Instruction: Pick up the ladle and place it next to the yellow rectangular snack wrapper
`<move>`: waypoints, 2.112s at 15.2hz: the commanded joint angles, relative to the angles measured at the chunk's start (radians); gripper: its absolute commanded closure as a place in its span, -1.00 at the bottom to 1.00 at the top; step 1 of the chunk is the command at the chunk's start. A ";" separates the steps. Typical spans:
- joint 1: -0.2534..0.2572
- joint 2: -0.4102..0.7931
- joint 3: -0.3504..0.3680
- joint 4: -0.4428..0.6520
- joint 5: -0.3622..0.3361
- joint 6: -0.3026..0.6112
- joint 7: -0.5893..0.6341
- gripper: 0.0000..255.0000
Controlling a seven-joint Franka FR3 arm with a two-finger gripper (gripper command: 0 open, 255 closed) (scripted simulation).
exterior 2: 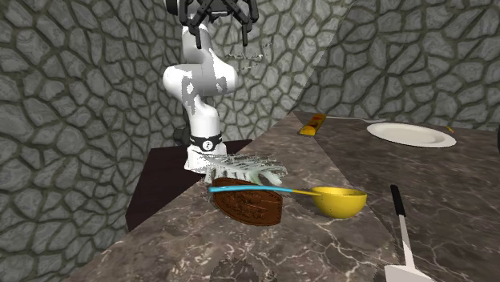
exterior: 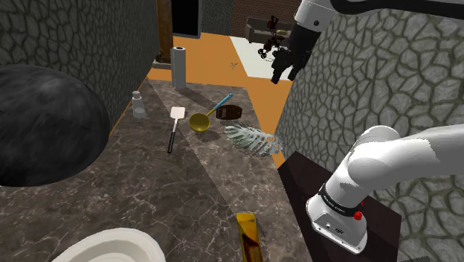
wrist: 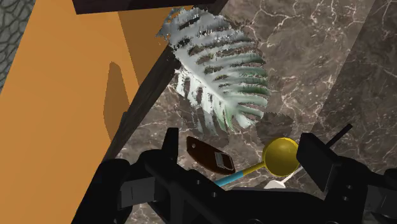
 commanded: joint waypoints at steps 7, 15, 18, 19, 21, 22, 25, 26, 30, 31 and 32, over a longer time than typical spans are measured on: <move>0.019 0.126 0.021 -0.079 0.058 0.246 0.020 -1.00; 0.054 0.376 0.048 -0.093 0.141 0.566 0.025 -1.00; 0.070 0.487 0.056 -0.070 0.175 0.676 0.019 -1.00; 0.076 0.525 0.058 -0.059 0.187 0.710 0.016 -1.00; 0.087 0.603 0.062 -0.032 0.211 0.775 0.007 -1.00; 0.093 0.642 0.063 -0.016 0.224 0.806 0.003 -1.00; 0.100 0.697 0.067 0.003 0.241 0.851 -0.005 -1.00; 0.102 0.710 0.068 0.003 0.244 0.864 -0.007 -1.00; 0.108 0.761 0.073 0.004 0.256 0.915 -0.015 -1.00; 0.111 0.783 0.075 0.006 0.260 0.935 -0.019 -1.00; 0.111 0.782 0.075 0.006 0.260 0.935 -0.019 -1.00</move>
